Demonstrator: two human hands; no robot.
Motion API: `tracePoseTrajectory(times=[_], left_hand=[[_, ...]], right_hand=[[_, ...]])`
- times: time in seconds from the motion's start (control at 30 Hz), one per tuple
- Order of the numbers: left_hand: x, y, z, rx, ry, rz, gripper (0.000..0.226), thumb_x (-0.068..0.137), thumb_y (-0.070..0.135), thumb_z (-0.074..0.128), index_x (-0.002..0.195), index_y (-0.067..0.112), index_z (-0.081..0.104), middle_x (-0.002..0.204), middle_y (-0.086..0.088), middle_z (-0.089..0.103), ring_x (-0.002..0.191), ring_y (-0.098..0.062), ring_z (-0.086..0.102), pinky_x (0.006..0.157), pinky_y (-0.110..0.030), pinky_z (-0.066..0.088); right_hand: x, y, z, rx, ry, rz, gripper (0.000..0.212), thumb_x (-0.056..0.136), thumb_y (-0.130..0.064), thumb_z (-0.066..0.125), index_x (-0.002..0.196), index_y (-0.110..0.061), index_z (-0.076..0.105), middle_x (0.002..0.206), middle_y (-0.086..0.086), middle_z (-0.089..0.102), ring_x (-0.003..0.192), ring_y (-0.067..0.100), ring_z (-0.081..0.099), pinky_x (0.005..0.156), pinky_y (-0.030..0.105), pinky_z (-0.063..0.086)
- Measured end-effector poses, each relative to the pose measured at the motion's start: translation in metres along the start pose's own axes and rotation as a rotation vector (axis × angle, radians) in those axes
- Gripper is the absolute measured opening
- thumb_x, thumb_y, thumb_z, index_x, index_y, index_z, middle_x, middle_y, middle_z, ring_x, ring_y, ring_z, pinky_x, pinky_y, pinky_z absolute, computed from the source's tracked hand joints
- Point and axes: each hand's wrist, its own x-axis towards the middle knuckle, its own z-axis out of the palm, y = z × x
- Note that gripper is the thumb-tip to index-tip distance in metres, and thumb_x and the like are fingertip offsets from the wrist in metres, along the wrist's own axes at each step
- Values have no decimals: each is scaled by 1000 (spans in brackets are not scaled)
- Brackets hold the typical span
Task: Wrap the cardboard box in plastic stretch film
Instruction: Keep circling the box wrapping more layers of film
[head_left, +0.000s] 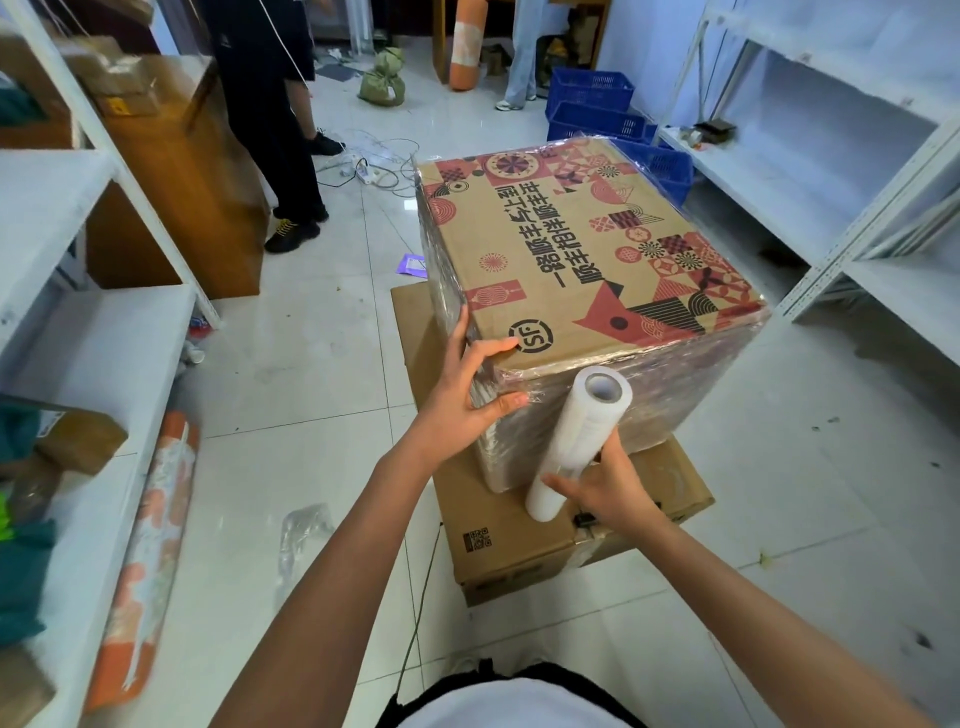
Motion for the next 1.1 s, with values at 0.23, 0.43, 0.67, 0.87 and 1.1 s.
tracePoseTrajectory(times=[0.23,0.43,0.67,0.87,1.1], left_hand=[[5,3,4,-2,23,10,53,76,41,66,121,52,39,157,7,-7,134,18,-3,117,-38,19],[12,5,4,14,31,16,53,77,43,66,122,51,40,158,5,-7,140,7,-3,117,-47,20],[13,7,5,-21,34,32,55,79,36,68,123,55,42,158,5,-6,146,-14,3,111,-56,27],[11,8,11,-44,43,8,55,79,35,69,124,50,44,158,5,-3,146,-17,7,109,-56,30],[10,12,18,-48,115,-35,56,79,32,71,123,55,43,157,8,1,145,-15,8,110,-54,31]], right_hand=[[6,9,-9,-47,-20,-6,78,69,-29,83,131,-25,37,116,-22,53,109,-10,50,77,0,42],[8,12,-18,-69,30,-34,77,63,-28,87,127,-17,46,114,-8,58,106,4,52,75,8,44],[8,17,-30,-102,113,-27,82,61,-27,88,129,-15,44,114,-6,57,104,10,54,80,26,48],[10,18,-27,-138,203,19,82,63,-35,87,125,-17,37,119,3,55,102,15,52,78,34,51],[16,24,-30,-133,117,35,91,62,-35,87,131,-17,31,125,4,52,114,22,50,86,41,51]])
